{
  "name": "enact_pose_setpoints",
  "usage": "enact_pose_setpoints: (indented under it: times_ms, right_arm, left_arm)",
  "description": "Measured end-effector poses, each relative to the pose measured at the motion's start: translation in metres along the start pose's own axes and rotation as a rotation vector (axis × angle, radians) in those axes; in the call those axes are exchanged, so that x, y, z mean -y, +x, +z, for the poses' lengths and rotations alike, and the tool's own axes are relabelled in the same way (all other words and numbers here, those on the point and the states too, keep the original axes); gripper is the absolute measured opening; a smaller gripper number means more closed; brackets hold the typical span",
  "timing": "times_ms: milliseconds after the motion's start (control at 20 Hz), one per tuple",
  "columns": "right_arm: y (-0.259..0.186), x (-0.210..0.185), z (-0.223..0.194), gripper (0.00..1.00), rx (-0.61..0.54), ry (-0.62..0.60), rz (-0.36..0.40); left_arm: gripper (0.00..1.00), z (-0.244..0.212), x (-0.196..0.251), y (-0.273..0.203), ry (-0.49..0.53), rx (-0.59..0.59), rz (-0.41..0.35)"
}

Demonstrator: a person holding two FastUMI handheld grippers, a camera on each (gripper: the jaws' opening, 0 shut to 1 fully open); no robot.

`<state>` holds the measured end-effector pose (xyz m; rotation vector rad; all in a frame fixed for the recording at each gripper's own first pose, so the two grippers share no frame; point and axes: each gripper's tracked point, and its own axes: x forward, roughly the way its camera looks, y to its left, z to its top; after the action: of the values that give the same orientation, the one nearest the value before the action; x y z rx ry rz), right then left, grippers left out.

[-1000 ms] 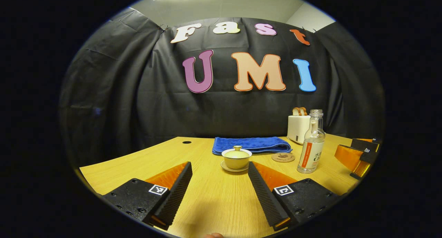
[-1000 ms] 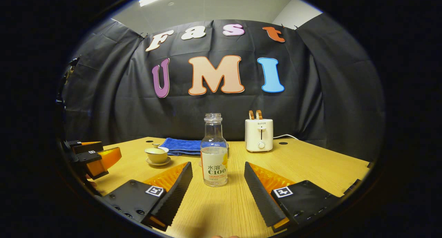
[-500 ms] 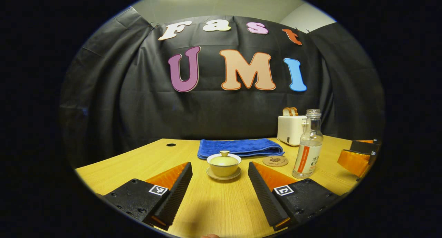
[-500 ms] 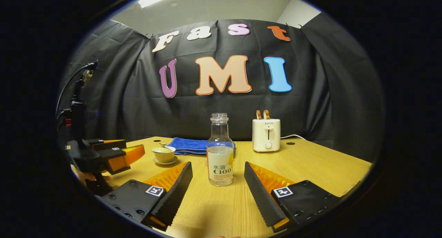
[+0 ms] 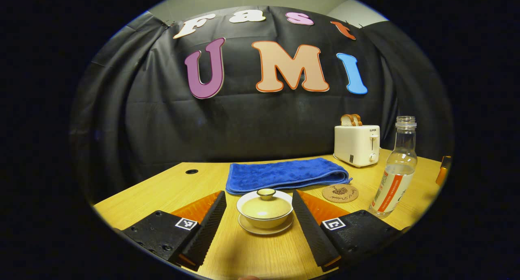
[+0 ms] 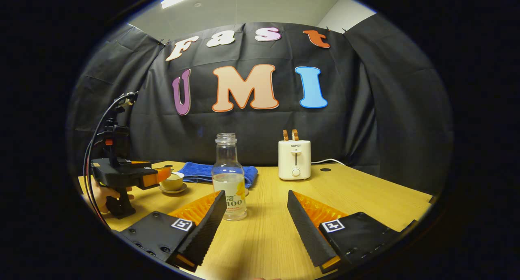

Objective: Open the teacup lid with one hand, grasp the water bottle and pour water into the teacup with the other hand; after pouring, place the water bottle on the coaster and then close the teacup lid.

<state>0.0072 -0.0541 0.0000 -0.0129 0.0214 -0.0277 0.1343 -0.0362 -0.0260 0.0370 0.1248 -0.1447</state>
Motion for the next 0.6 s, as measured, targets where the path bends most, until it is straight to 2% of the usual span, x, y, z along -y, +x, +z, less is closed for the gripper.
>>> enact_pose_setpoints:
  times_ms: [100, 150, 200, 350, 400, 450, 550, 600]
  right_arm:
    - [0.001, 0.005, 0.0, 0.94, 0.001, -0.001, -0.008]
    - [0.001, 0.006, 0.0, 0.98, 0.003, -0.003, -0.011]
    - [0.001, 0.008, -0.001, 0.94, 0.003, -0.002, -0.011]
    - [0.002, 0.01, -0.001, 0.94, 0.003, -0.003, -0.012]
    - [0.002, 0.011, -0.001, 0.98, 0.003, -0.003, -0.012]
    - [0.002, 0.011, -0.001, 0.94, 0.003, -0.003, -0.012]
    - [0.002, 0.013, 0.0, 0.94, 0.003, -0.003, -0.015]
    - [0.002, 0.014, 0.0, 0.98, 0.003, -0.003, -0.018]
  left_arm:
    - [0.95, -0.002, -0.001, 0.012, 0.002, -0.017, 0.003]
    - [0.95, -0.005, -0.003, 0.019, 0.003, -0.034, 0.006]
    - [0.95, -0.005, -0.003, 0.023, 0.002, -0.043, 0.004]
    - [0.95, -0.009, -0.003, 0.038, 0.005, -0.079, 0.002]
    - [0.94, -0.008, -0.003, 0.041, 0.011, -0.072, 0.005]
    - [0.94, -0.007, -0.003, 0.043, 0.014, -0.067, 0.004]
    - [0.94, -0.005, -0.001, 0.046, 0.02, -0.057, -0.002]
    - [0.94, -0.005, 0.001, 0.048, 0.023, -0.057, -0.011]
